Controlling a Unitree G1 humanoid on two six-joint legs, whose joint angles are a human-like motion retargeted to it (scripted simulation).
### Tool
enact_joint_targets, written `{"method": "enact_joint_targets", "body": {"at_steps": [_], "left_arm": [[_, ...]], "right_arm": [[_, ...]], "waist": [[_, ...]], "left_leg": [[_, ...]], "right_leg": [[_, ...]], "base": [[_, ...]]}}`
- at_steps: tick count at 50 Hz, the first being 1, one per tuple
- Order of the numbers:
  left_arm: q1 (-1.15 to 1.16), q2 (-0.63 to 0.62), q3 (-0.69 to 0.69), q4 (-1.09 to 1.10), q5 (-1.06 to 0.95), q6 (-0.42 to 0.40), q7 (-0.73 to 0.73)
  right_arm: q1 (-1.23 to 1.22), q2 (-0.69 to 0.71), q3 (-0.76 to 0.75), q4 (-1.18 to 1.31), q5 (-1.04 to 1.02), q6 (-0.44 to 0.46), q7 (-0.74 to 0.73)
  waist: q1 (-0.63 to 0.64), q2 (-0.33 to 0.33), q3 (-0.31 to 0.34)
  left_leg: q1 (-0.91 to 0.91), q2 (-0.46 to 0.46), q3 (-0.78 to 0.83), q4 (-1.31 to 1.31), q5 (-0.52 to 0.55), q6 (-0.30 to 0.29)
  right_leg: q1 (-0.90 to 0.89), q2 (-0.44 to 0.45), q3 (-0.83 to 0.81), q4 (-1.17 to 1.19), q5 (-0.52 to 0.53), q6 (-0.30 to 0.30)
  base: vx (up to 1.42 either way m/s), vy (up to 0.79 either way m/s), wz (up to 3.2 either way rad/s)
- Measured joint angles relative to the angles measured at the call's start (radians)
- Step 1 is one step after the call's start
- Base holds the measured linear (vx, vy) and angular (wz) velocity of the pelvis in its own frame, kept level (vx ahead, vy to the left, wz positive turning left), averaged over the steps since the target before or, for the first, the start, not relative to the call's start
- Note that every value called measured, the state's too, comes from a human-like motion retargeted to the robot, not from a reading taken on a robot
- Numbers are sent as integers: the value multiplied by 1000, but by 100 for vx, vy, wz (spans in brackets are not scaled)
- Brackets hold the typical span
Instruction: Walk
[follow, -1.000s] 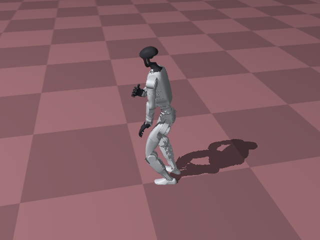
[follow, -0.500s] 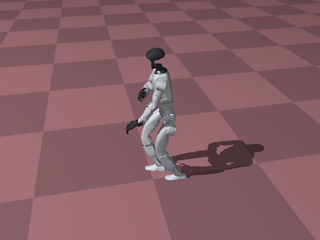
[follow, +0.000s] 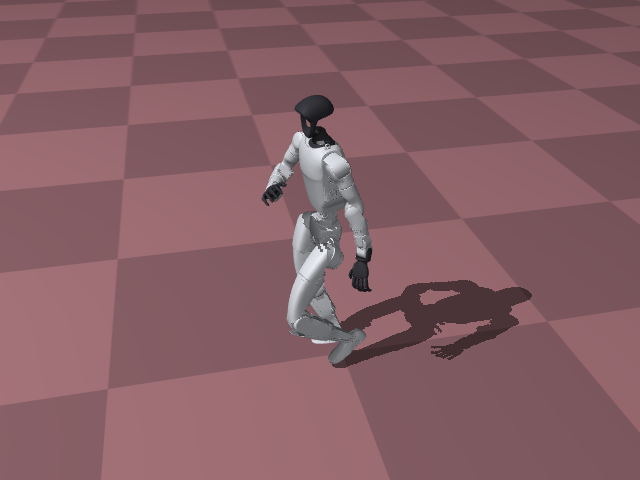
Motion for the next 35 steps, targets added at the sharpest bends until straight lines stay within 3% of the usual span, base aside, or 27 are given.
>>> {"method": "enact_joint_targets", "body": {"at_steps": [8,11,15,18,21,24,27,30,35], "left_arm": [[110,22,96,-50,-87,-6,72],[108,18,122,-65,-132,-4,103],[75,2,146,-83,-202,3,149],[8,-12,140,-98,-262,12,182],[-74,-30,117,-137,-292,17,197],[-181,-43,85,-201,-310,17,210],[-301,-51,64,-278,-332,12,221],[-418,-47,65,-369,-358,5,226],[-593,-4,84,-539,-384,-22,260]], "right_arm": [[92,-14,-42,191,-187,56,-76],[117,-15,-31,267,-230,89,-76],[163,-1,-16,400,-279,135,-78],[202,42,-13,555,-320,176,-97],[255,76,-17,691,-331,218,-98],[307,97,-45,803,-316,258,-89],[365,107,-98,885,-274,295,-95],[428,116,-164,945,-207,330,-114],[533,139,-276,1017,-82,385,-149]], "waist": [[45,-82,-30],[56,-92,-36],[59,-139,-49],[53,-259,-46],[12,-365,-55],[-49,-425,-70],[-113,-430,-73],[-170,-406,-62],[-224,-345,-35]], "left_leg": [[-140,-186,72,-503,-23,-25],[-163,-222,63,-518,-28,-11],[-142,-264,81,-451,-54,52],[-71,-364,158,-483,-85,111],[-15,-477,204,-555,-93,154],[62,-559,205,-668,-96,182],[174,-600,166,-786,-107,187],[308,-608,115,-885,-132,179],[497,-550,57,-953,-208,166]], "right_leg": [[139,-42,24,-115,-50,15],[145,-43,31,-50,-111,10],[127,-88,60,127,-201,14],[51,-245,61,418,-201,72],[-83,-426,67,750,-67,134],[-242,-589,87,1000,40,138],[-386,-684,107,1094,34,111],[-504,-721,103,1039,-13,95],[-630,-659,51,728,-15,138]], "base": [[43,-3,24],[42,4,16],[47,3,17],[47,3,22],[44,4,56],[49,4,59],[55,1,57],[60,-6,45],[64,-14,18]]}}
